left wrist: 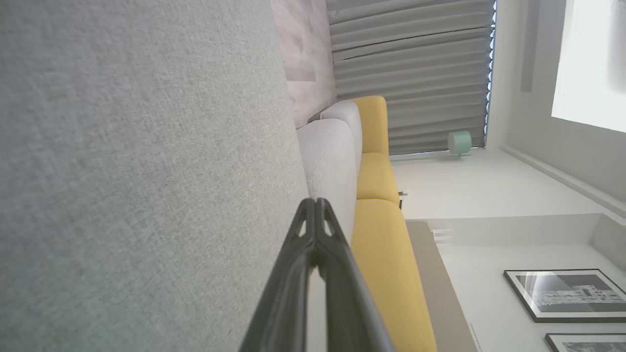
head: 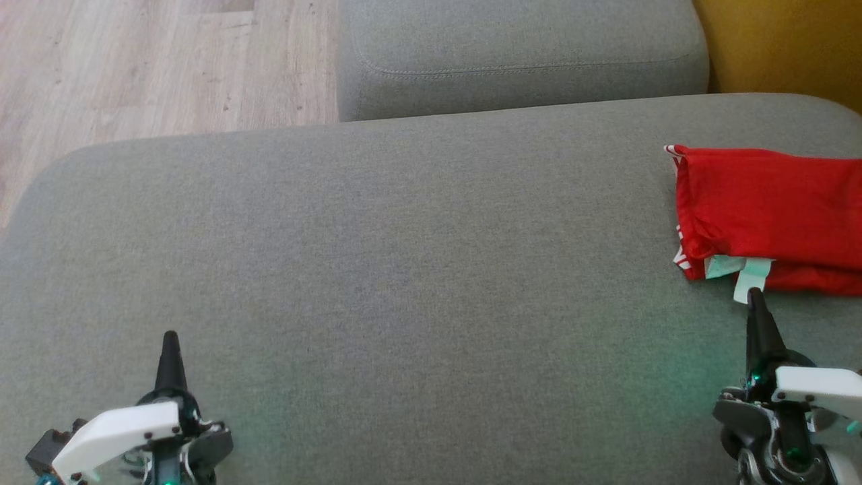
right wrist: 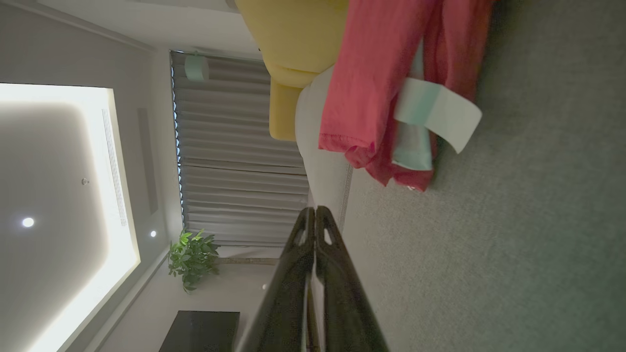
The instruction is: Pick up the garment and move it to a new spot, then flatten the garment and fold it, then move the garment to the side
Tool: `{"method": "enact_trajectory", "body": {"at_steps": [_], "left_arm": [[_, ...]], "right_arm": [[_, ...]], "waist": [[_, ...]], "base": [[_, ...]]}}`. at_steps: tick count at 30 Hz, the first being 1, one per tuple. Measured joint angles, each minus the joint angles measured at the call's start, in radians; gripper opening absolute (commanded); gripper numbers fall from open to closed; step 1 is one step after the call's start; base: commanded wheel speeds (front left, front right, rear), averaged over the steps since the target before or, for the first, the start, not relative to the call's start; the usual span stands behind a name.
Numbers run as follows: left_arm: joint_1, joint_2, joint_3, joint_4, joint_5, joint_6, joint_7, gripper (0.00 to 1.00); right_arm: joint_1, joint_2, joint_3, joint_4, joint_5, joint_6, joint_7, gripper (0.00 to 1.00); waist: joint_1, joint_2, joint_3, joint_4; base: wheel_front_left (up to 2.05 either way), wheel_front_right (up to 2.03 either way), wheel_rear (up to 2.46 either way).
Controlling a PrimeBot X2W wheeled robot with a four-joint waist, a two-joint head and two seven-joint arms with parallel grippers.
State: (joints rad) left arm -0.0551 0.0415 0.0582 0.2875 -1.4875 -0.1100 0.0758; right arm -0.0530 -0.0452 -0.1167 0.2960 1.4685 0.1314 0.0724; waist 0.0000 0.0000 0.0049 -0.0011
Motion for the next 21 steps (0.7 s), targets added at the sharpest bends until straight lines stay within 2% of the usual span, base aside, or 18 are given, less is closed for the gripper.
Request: {"method": "enact_trajectory", "body": {"at_steps": [12,21], "left_arm": [[-0.001,0.000,0.016,-0.005,-0.115,-0.013,0.030,0.00],[-0.001,0.000,0.017,-0.005,-0.116,-0.014,0.030,0.00]], "right_arm": [[-0.003,0.000,-0.016,-0.010,0.130,0.000,0.035,0.00],[-0.003,0.000,-0.017,-0.012,0.133,0.000,0.035,0.00]], "waist": [[0.0000,0.0000,-0.002,0.001],[0.0000,0.0000,-0.002,0.001]], "base": [[0.00,0.00,0.00],[0.00,0.00,0.00]]}}
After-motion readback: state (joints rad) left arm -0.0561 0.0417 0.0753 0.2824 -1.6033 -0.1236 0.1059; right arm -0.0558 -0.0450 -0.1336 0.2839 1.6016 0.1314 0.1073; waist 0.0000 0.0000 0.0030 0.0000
